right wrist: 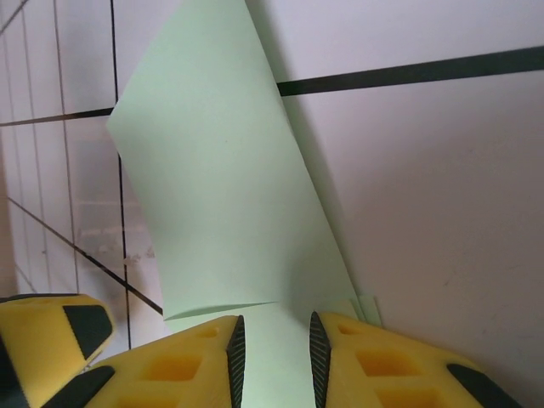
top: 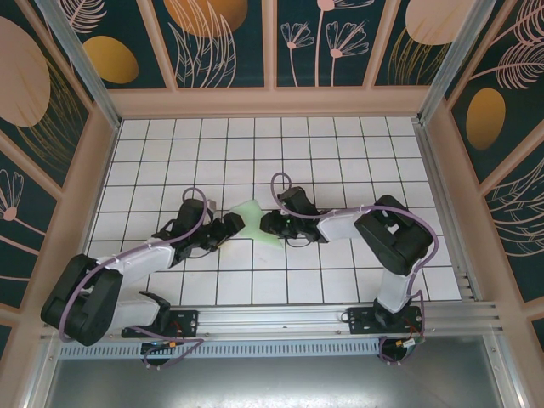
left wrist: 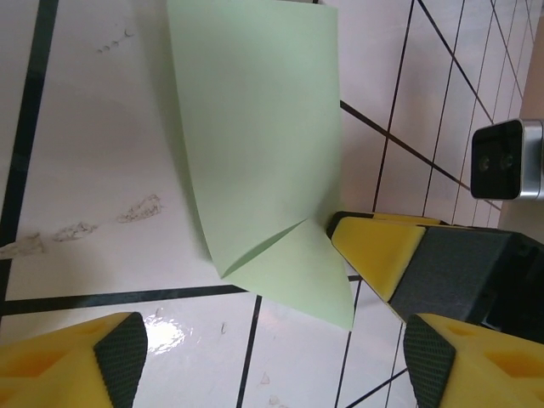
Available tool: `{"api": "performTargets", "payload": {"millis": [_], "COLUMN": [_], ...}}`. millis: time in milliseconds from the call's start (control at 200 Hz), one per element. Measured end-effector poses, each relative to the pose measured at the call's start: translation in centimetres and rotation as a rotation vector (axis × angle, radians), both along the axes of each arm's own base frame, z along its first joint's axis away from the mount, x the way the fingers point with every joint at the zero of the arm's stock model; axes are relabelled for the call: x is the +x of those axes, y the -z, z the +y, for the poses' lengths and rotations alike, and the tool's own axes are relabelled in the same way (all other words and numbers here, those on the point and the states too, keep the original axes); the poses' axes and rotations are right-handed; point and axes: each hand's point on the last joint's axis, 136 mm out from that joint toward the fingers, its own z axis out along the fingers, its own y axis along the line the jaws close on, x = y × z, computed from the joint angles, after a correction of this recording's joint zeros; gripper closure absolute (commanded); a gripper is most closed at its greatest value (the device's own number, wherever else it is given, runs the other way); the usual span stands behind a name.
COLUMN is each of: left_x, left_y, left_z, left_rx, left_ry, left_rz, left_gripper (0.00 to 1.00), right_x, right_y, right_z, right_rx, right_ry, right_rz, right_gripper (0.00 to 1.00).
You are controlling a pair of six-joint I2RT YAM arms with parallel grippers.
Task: Fold a paper plane with a square sheet of paper (pick it up from the middle)
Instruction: Fold the wing for the fifth time at the center of the table.
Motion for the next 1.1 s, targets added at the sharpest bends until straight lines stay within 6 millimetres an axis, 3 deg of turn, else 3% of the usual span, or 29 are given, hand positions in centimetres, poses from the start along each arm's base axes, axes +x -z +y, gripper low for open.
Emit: {"api": "performTargets", "payload": {"millis": [195, 385, 811, 1101], "left_x": [-0.4, -0.4, -0.2, 0.3], "left_y": [1.2, 2.0, 2.4, 1.4], "left_z": [-0.6, -1.0, -2.8, -3.7], "left_rx": [-0.018, -0.036, -0.117, -0.175], "left_ry": [-0.002, -0.004, 0.047, 0.072], "left_rz": [0.065, 0.100, 0.114, 0.081], "left_gripper": [0.46, 0.56, 0.64, 0.69], "right_x": [0.0, 0.0, -0.1, -0.2], "right_y": [-0.2, -0.2, -0.3, -0.3], "right_z": [-0.3, -0.5, -0.6, -0.6], "right_rx": [0.058, 0.080, 0.103, 0.106], "right_ry": [0.011, 0.013, 0.013, 0.010], "right_rz": [0.028, 0.041, 0.058, 0.061], "right_gripper": [0.69, 0.69, 0.69, 0.69]}}
